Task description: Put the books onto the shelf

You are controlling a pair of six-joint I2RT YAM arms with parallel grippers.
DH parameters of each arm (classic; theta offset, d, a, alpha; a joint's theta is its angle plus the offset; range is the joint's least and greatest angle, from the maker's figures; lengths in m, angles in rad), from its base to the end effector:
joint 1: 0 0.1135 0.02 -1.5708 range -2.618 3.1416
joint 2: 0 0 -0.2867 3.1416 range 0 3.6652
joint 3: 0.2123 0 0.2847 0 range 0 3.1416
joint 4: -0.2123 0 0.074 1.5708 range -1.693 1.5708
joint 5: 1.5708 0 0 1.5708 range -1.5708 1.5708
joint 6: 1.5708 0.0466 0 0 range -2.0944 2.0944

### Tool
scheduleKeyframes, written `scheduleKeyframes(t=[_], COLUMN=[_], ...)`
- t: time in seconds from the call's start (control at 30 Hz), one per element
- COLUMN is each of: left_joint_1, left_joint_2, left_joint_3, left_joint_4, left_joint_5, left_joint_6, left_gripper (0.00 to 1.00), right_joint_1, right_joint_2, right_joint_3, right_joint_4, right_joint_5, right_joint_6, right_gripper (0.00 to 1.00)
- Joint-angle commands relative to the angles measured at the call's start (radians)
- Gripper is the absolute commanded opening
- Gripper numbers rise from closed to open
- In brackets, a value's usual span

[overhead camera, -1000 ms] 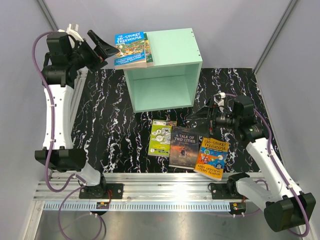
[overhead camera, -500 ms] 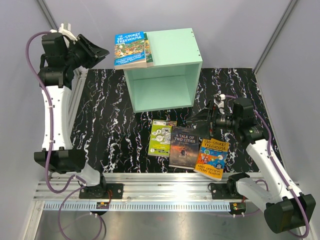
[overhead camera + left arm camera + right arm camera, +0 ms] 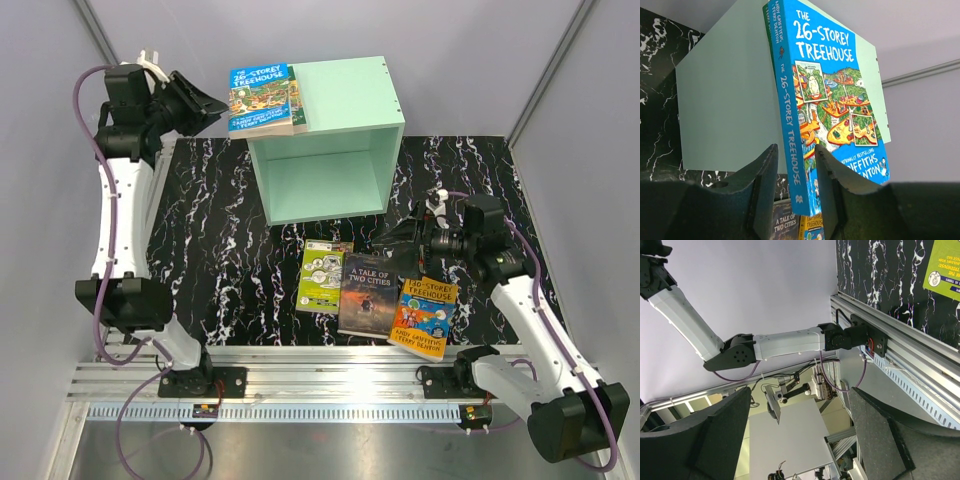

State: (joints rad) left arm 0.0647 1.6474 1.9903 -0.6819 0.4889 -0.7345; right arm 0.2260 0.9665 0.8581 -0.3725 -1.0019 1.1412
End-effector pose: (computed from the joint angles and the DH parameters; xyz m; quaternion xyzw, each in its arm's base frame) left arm 0.3931 0.0035 0.5111 -0.1793 0.7840 -0.3708 0.4644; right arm 0.2135 0.0894 0.3331 0.1080 0.7829 0.6056 0.0931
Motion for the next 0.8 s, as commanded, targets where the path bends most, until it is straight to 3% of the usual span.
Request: scheduleKeyframes(t=[0.0,0.43,0.77], left_joint_1=[-0.023,-0.088,-0.086], left_joint_2=[0.032,0.163,0.086], left_joint_3=[0.059,0.205,0.157], left_joint_4=[0.065,0.038,0.012], left_joint_5=[-0.001,-0.015,-0.073], left_joint_6=[-0.016,-0.037,-0.002], left_gripper=[0.38,0.37,0.38], right_joint_1=[-0.007,-0.008,-0.008], right_joint_2=[0.005,0.034,0.049], right_joint_3=[0.029,0.038,0.053], right_joint_4=[0.015,0.038,0.024], right_joint_5=[-0.038,-0.037,-0.037], right_joint_6=[-0.021,-0.029,-0.047], right_gripper=[0.86,0.85,0.85])
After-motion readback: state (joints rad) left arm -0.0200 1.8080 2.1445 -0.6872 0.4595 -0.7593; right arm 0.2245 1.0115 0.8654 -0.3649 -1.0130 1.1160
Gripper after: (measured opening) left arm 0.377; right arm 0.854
